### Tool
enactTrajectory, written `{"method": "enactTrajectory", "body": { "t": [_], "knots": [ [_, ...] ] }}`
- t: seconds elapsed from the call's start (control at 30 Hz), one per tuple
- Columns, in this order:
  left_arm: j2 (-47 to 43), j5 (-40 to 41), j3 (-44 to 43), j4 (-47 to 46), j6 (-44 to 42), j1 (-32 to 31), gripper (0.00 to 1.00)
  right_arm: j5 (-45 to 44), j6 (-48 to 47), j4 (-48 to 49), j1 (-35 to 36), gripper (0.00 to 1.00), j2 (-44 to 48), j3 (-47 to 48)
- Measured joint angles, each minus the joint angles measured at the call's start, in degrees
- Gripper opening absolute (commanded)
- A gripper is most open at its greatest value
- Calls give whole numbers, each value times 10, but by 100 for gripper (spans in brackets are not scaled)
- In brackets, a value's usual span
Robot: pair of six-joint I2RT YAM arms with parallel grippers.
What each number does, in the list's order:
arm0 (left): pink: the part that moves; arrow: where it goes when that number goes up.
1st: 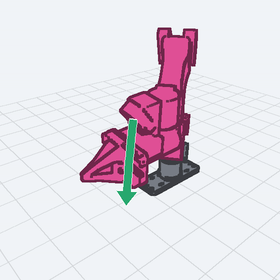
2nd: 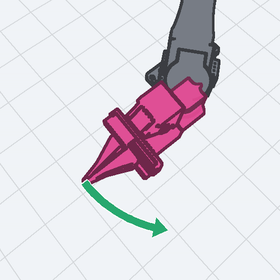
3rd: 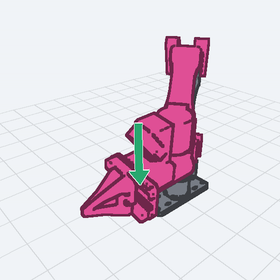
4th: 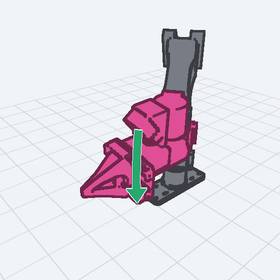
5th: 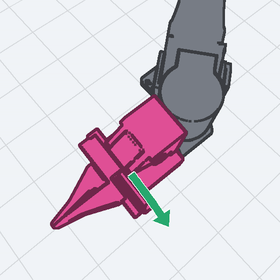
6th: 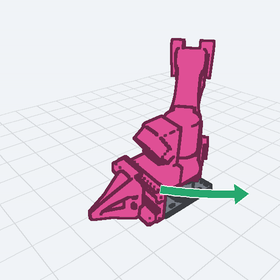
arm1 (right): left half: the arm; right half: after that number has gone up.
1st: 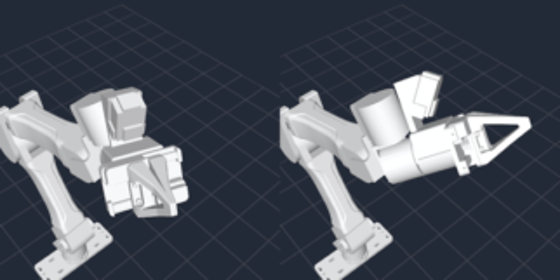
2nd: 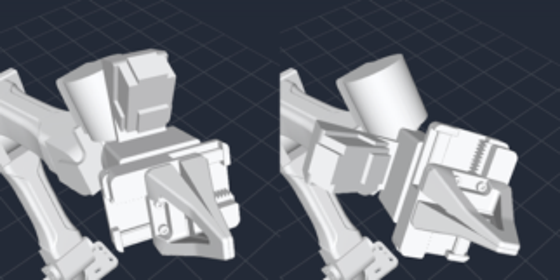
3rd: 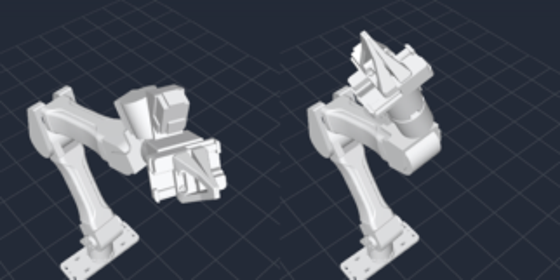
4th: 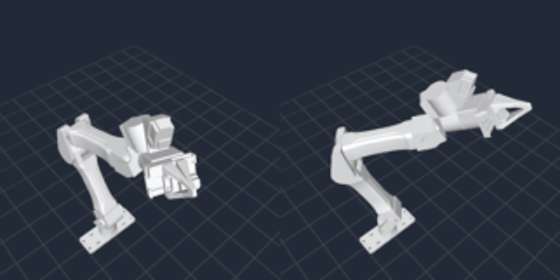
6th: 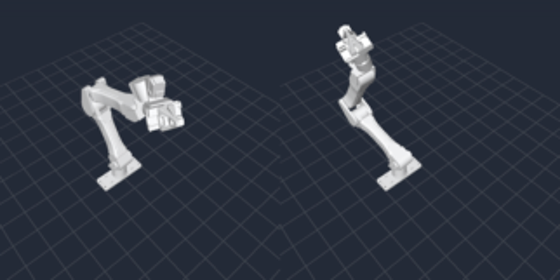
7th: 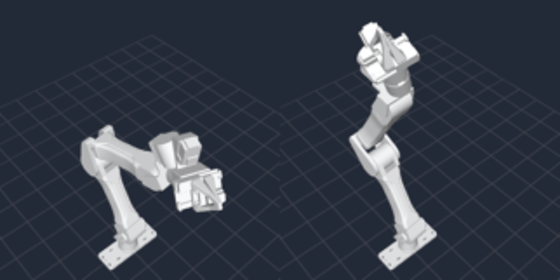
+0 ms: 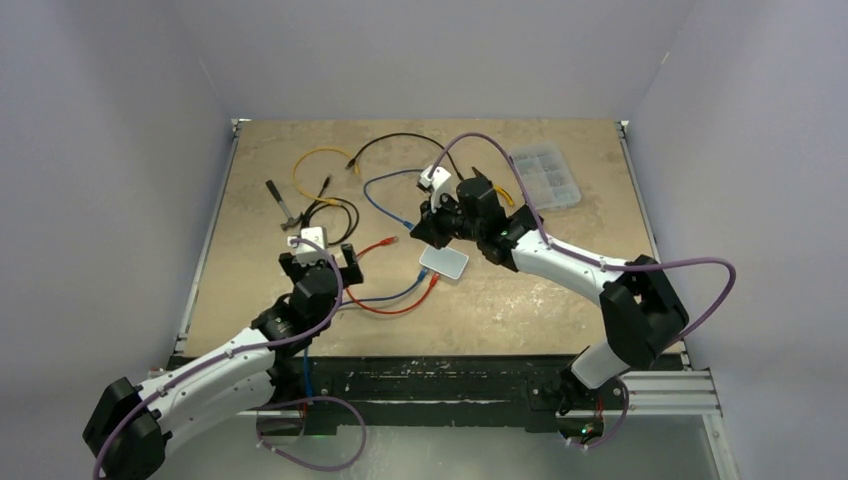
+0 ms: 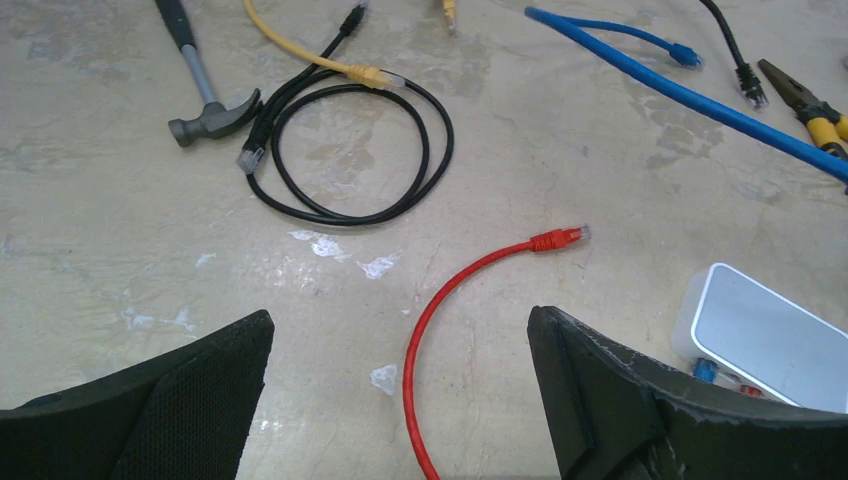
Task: Insert the plug into the switch port
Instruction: Pick up the connector from the center of the board.
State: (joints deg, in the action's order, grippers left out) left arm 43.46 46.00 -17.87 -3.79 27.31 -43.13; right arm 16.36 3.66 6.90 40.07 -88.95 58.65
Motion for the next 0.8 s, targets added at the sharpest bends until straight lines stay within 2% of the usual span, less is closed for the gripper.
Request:
{"method": "enactTrajectory", "body": {
  "t": [0.17, 0.37, 0.53, 0.63, 0.8],
  "knots": [
    [-14, -46, 10, -26, -30, 0, 95, 26, -10, -2, 0, 0, 21, -5],
    [-46, -160, 26, -73, -74, 0, 94, 28, -51, 0, 0, 0, 71, -33],
    [-68, -222, 18, -79, -54, 0, 94, 8, -98, 0, 8, 0, 102, -67],
    [-52, -256, -33, -45, -30, 0, 92, -12, -138, 9, 28, 0, 118, -86],
    [39, -313, -216, 68, -24, 0, 91, -19, -194, 32, 60, 3, 143, -120]
  ]
}}
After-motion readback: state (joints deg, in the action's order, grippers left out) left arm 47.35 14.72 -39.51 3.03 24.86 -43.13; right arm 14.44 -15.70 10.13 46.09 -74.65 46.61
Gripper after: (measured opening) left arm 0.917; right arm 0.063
